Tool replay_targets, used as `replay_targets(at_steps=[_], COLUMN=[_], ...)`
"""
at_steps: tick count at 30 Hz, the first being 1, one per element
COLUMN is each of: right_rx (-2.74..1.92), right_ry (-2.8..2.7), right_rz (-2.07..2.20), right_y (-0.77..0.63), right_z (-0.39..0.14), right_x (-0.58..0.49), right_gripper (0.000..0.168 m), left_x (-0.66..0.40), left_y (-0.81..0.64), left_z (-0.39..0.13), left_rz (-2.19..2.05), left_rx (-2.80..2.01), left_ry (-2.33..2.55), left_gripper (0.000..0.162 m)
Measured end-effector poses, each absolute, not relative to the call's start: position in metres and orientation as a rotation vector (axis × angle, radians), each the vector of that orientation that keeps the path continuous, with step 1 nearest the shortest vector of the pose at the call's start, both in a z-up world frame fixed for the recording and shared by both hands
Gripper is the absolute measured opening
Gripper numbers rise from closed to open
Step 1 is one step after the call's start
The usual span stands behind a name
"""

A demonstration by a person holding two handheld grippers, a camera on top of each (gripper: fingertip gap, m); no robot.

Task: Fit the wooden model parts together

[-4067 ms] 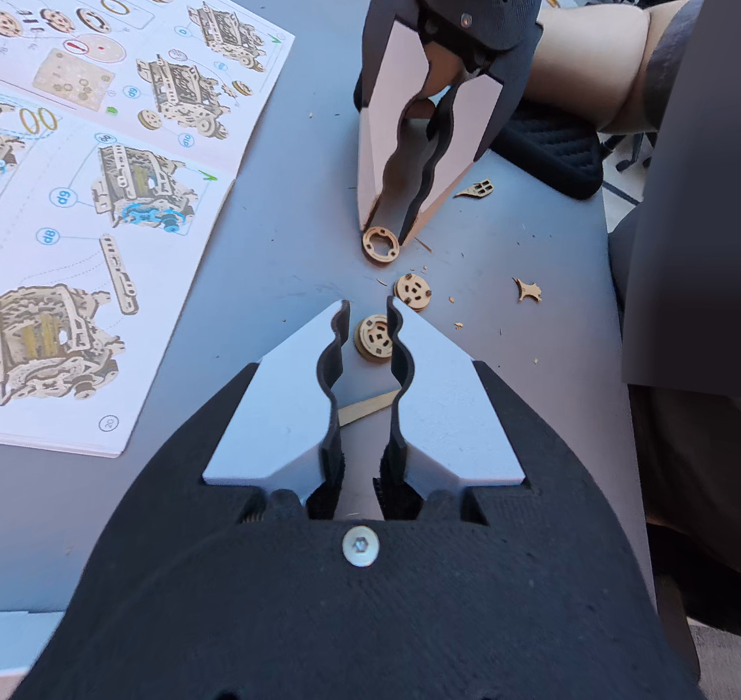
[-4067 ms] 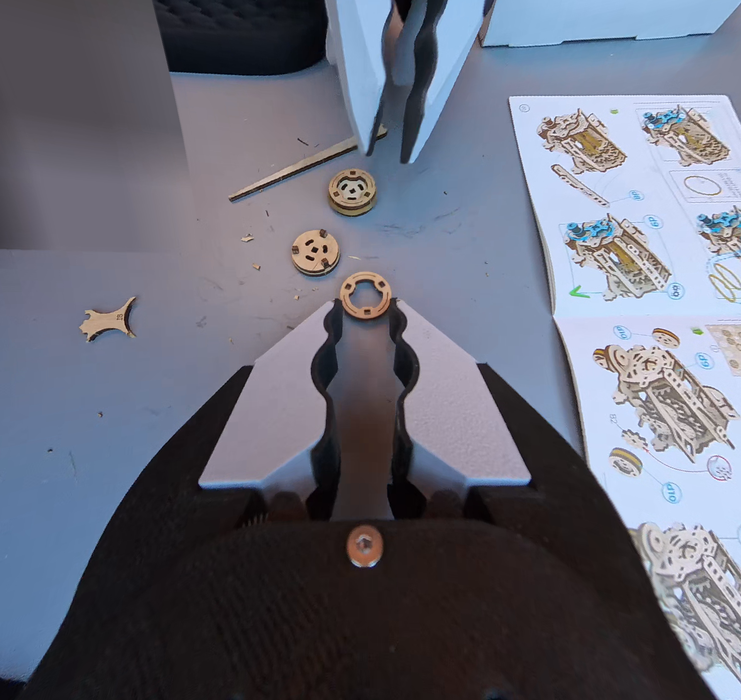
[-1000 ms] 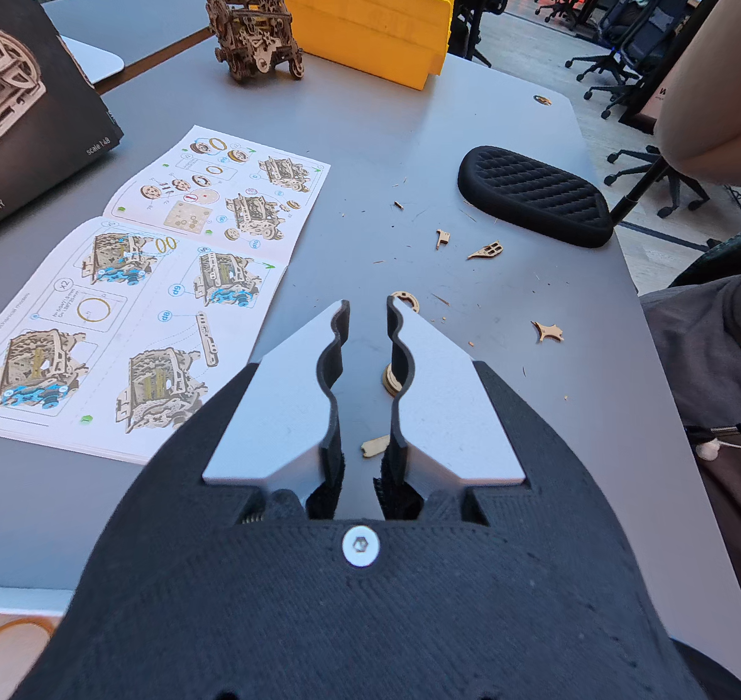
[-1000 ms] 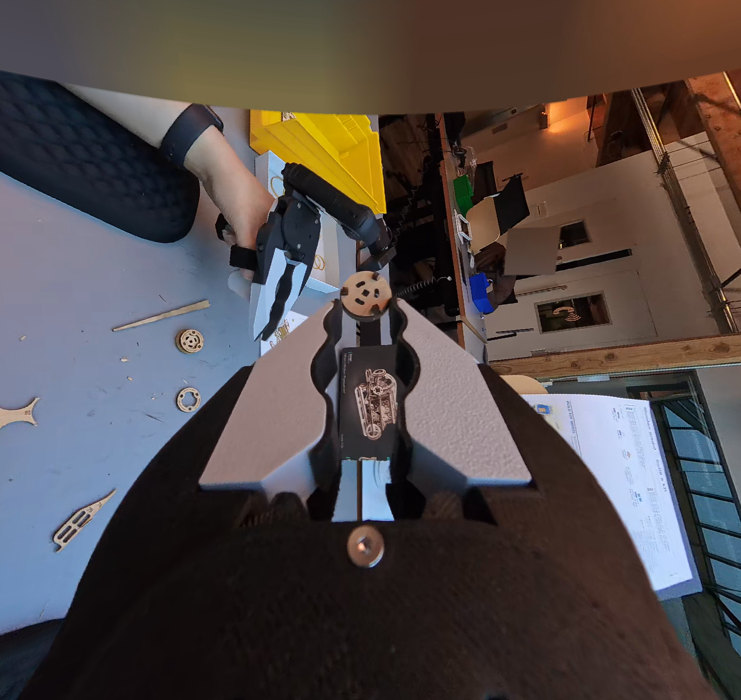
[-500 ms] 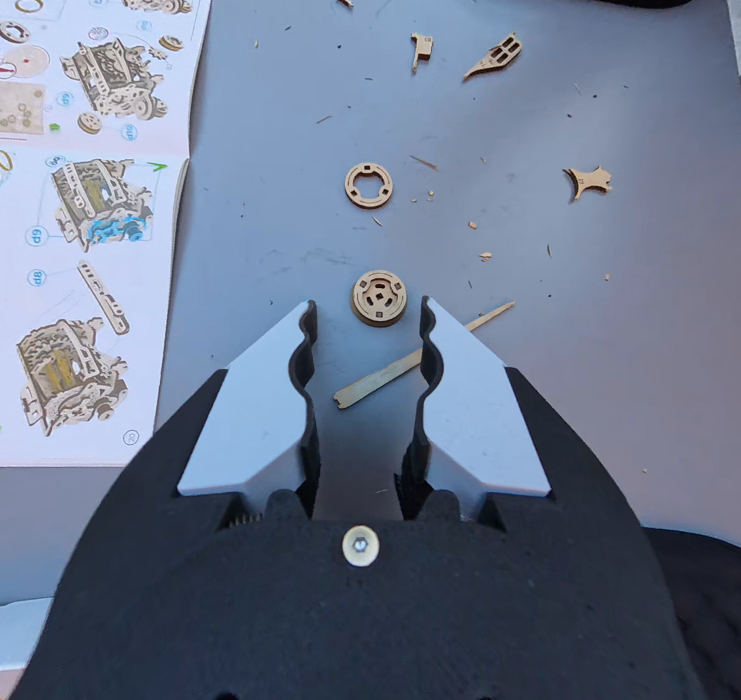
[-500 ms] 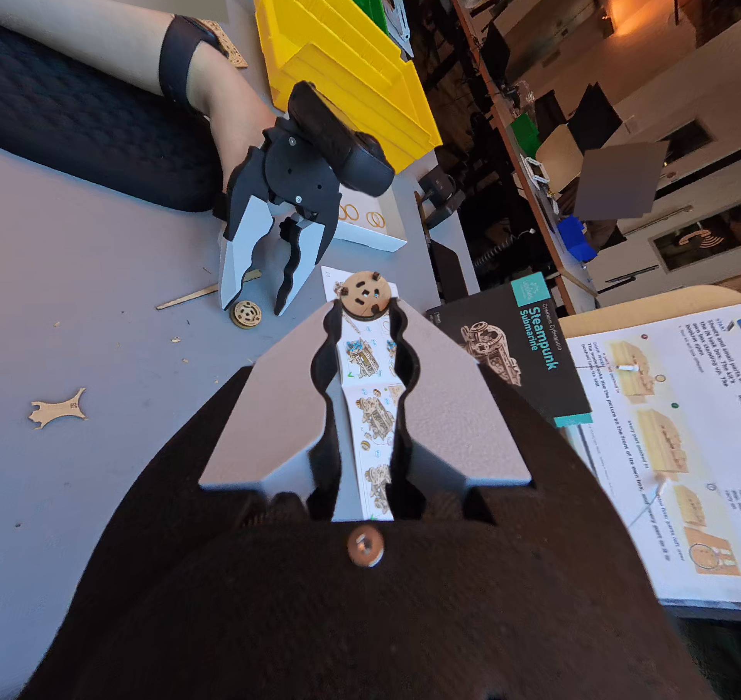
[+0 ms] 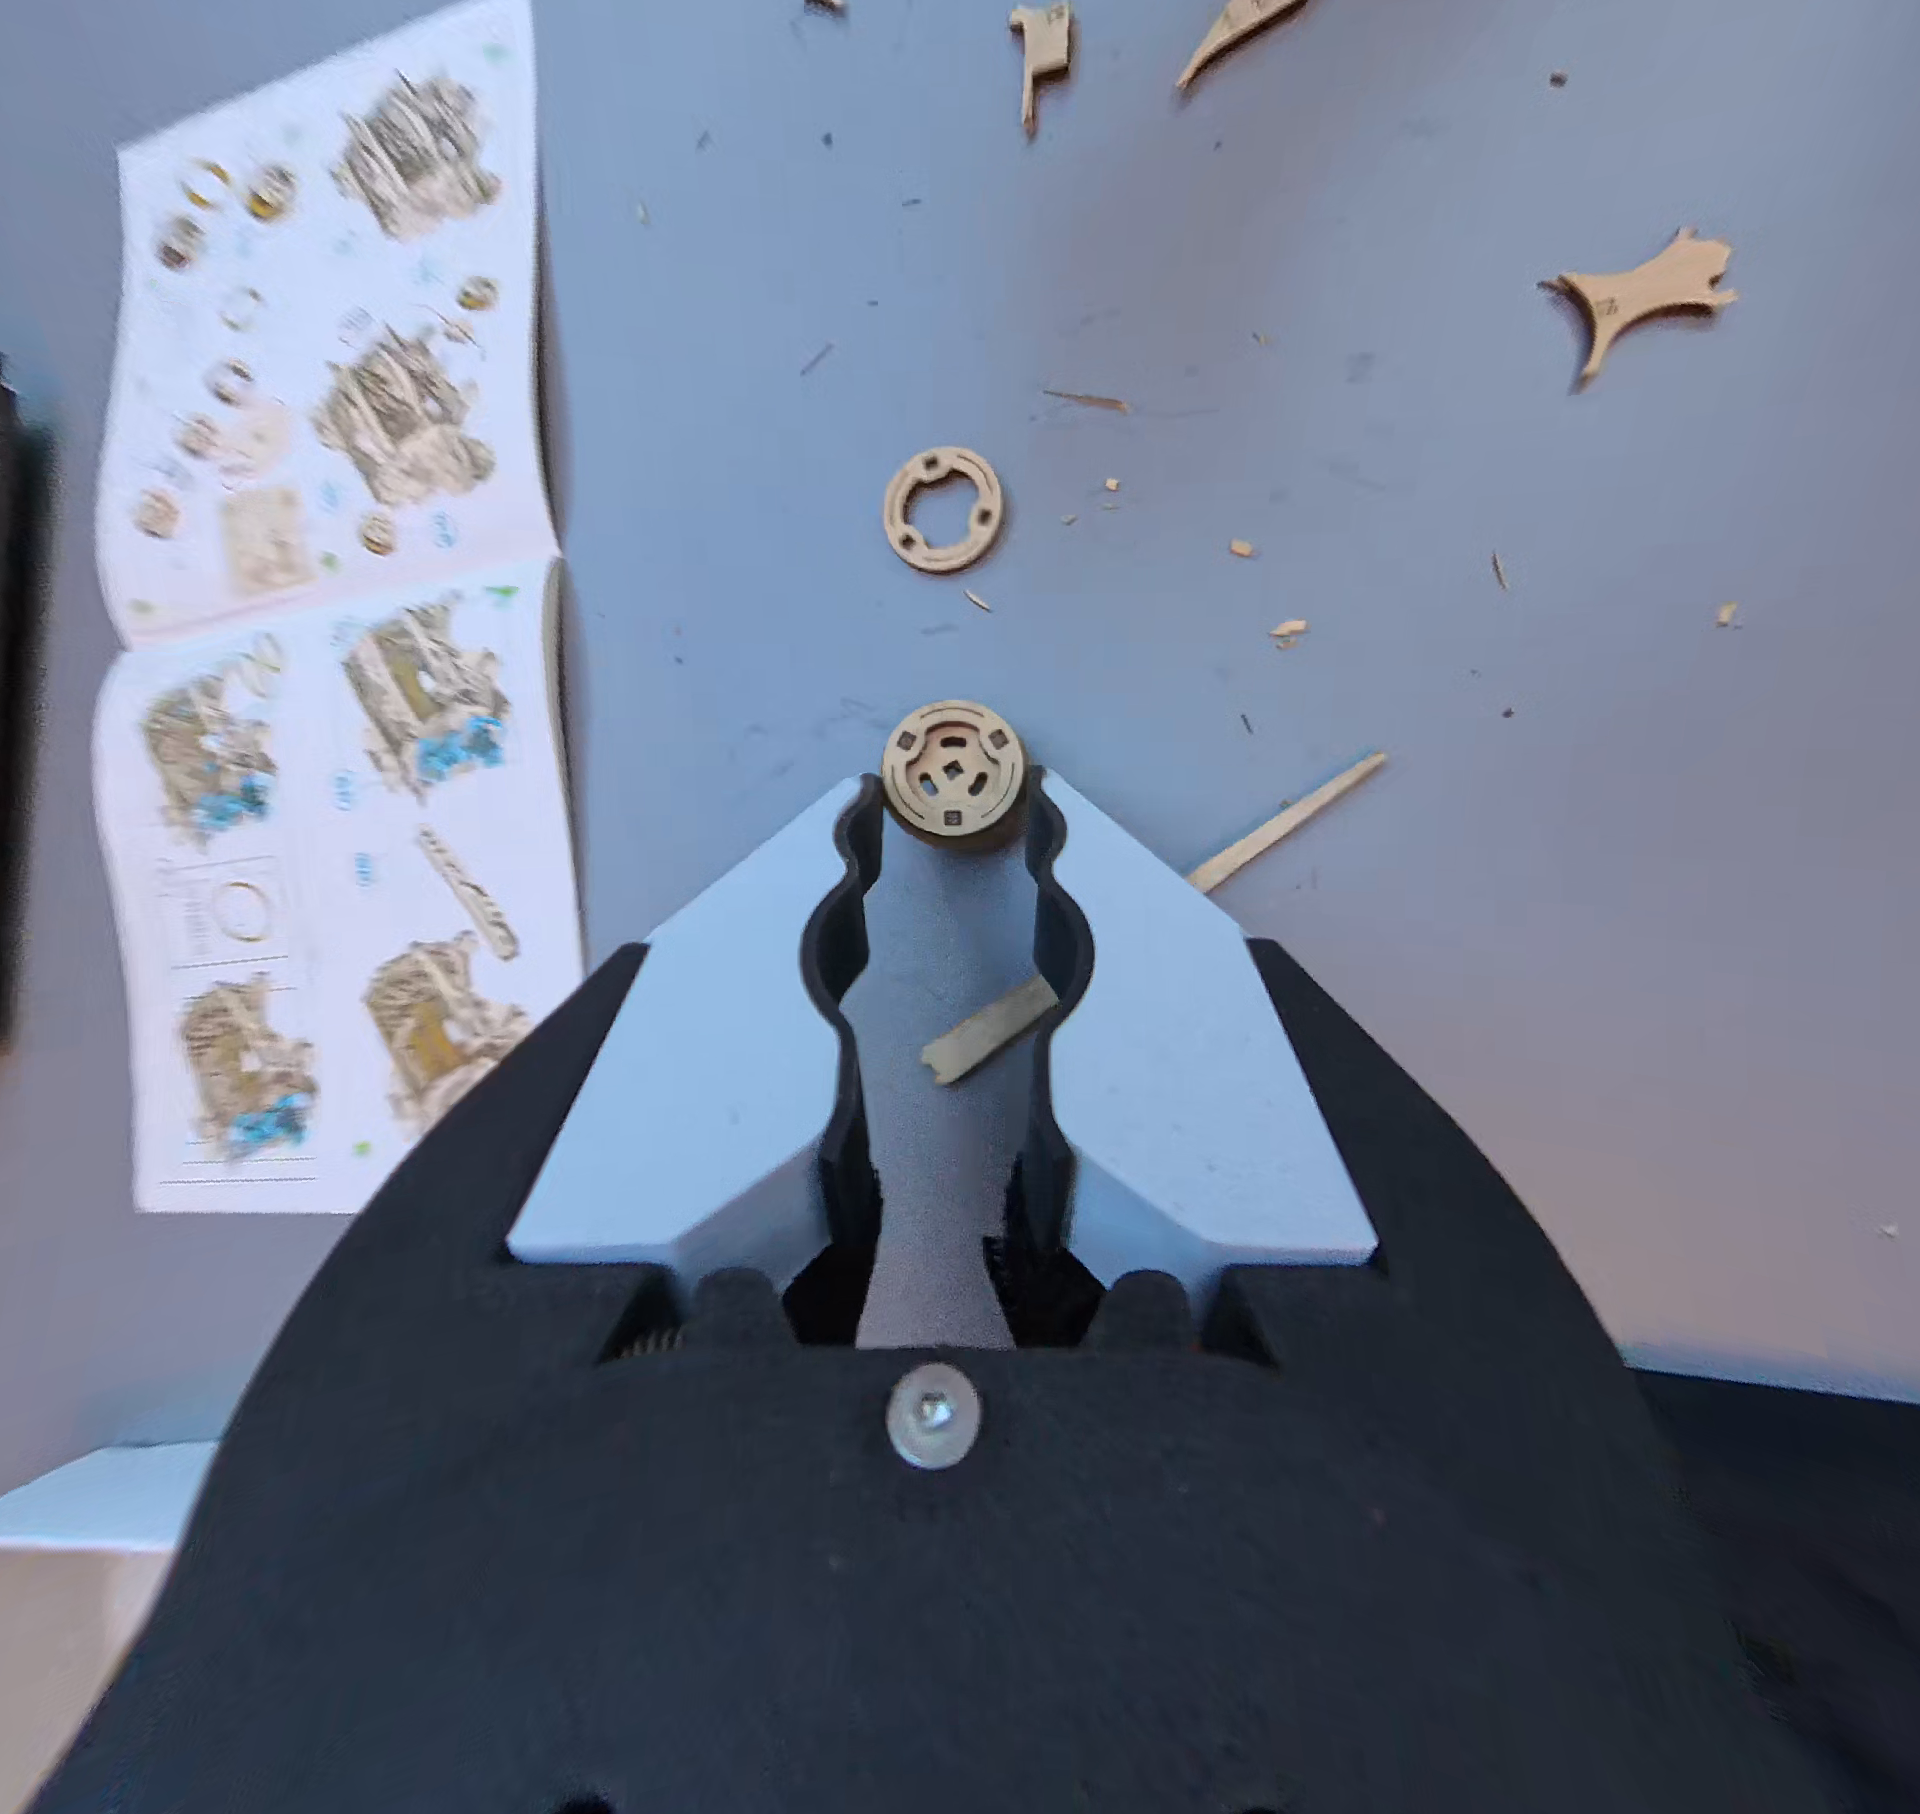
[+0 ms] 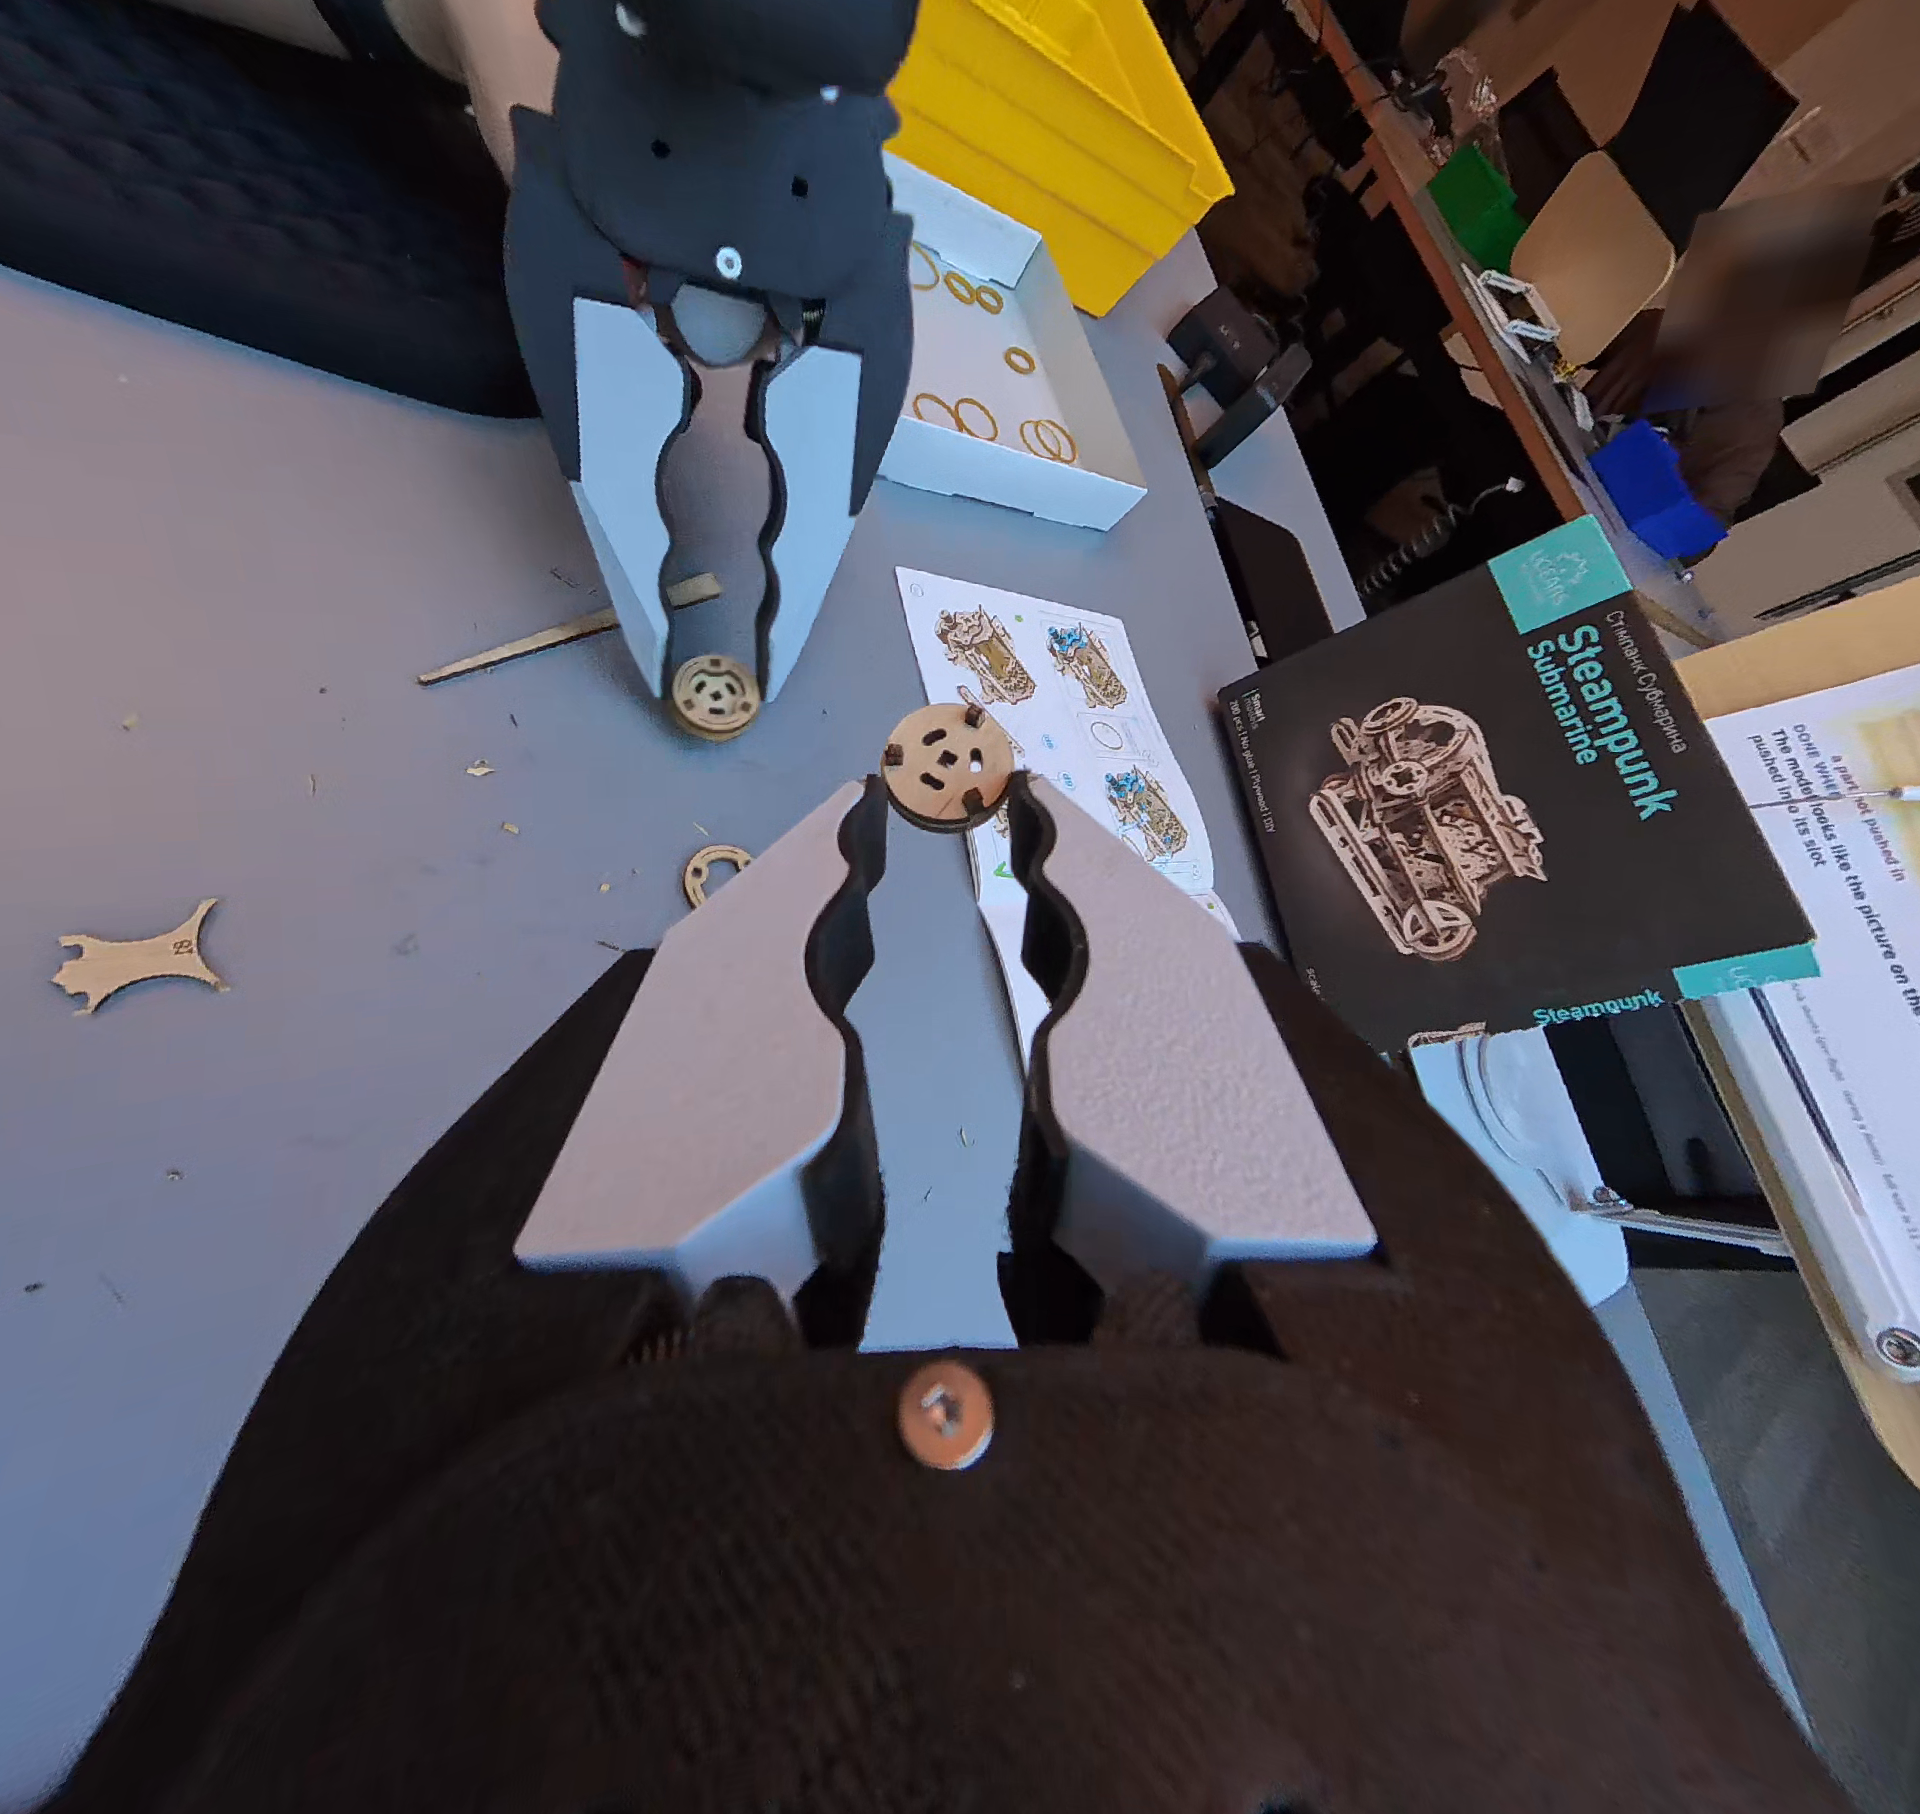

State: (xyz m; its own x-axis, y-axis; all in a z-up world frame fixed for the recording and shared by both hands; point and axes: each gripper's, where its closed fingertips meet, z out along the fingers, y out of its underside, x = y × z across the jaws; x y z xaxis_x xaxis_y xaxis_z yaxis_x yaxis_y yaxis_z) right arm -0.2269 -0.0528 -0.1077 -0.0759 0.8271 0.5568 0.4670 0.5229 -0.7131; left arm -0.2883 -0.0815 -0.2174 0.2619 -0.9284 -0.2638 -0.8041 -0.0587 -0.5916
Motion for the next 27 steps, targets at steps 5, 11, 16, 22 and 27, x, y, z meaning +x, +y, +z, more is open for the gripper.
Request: replay_targets(at_steps=[5,11,16,22,27], right_rx=[-0.964,-0.790,-0.622,-0.509,-0.455], right_ry=[-1.675,-1.711,-1.719,-1.747,-1.741], right_rz=[0.392,0.260,0.163,0.065,0.018], right_y=[-0.062,-0.086,-0.117,-0.154,-0.180], right_z=[-0.077,-0.013,0.054,0.099,0.124], right_x=[-0.222,-0.213,-0.200,-0.181,-0.169], right_gripper=[0.023,0.022,0.022,0.022,0.022], left_x=[-0.278,-0.263,-0.242,-0.216,-0.193], left_y=[-0.075,-0.098,-0.121,-0.155,-0.184], left_z=[-0.131,-0.017,0.044,0.086,0.113], left_rz=[0.019,0.392,0.545,0.673,0.669], left_rx=[-1.692,-1.512,-1.418,-1.317,-1.238], left_ry=[1.526,1.673,1.737,1.759,1.745], left_gripper=[0.026,0.026,0.026,0.025,0.025])
